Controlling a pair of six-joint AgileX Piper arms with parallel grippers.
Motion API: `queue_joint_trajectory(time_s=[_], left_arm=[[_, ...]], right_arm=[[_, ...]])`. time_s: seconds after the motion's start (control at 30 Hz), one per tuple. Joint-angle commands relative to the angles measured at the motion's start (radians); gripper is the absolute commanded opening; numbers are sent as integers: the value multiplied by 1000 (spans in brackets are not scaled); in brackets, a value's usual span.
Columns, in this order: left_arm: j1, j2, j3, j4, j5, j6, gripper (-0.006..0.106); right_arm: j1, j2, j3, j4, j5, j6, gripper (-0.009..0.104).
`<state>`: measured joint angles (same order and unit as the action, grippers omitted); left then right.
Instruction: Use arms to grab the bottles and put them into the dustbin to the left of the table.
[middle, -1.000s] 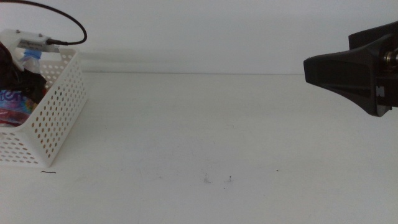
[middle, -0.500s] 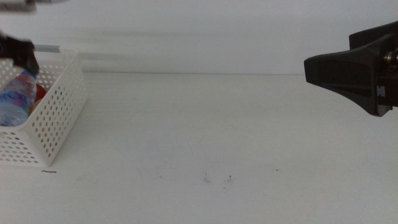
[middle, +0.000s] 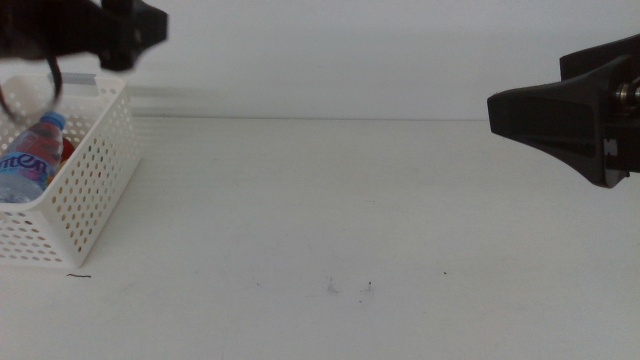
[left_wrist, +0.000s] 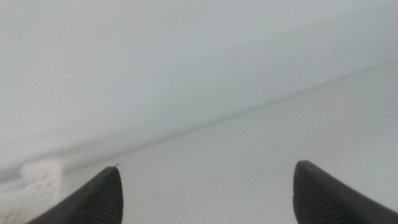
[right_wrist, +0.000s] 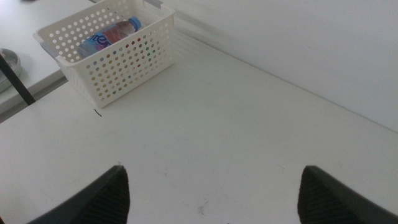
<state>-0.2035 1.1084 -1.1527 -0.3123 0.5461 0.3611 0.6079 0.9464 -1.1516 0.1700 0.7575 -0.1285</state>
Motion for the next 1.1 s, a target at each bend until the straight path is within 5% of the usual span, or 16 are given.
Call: queue_joint_trajectory(time_s=[0.0,0.27,0.67,0.83,1.07], left_arm=[[-62,-87,120,-4,-158,-25,94],[-95,-279,323,-10,-383,-56,94],[-95,-318,326,-15,-372,-53,94],[-95,-318,326,293,-400,-323,94],[-95,-316,326,322,-400,-343,94]], right_arm=[[0,-3,-9,-3,-1,-2,83],[0,-3,-9,-3,-1,-2,83],[0,-3,-9,-3,-1,-2,83],[0,-3,-9,-3,-1,-2,83],[0,-3,-9,-3,-1,-2,83]])
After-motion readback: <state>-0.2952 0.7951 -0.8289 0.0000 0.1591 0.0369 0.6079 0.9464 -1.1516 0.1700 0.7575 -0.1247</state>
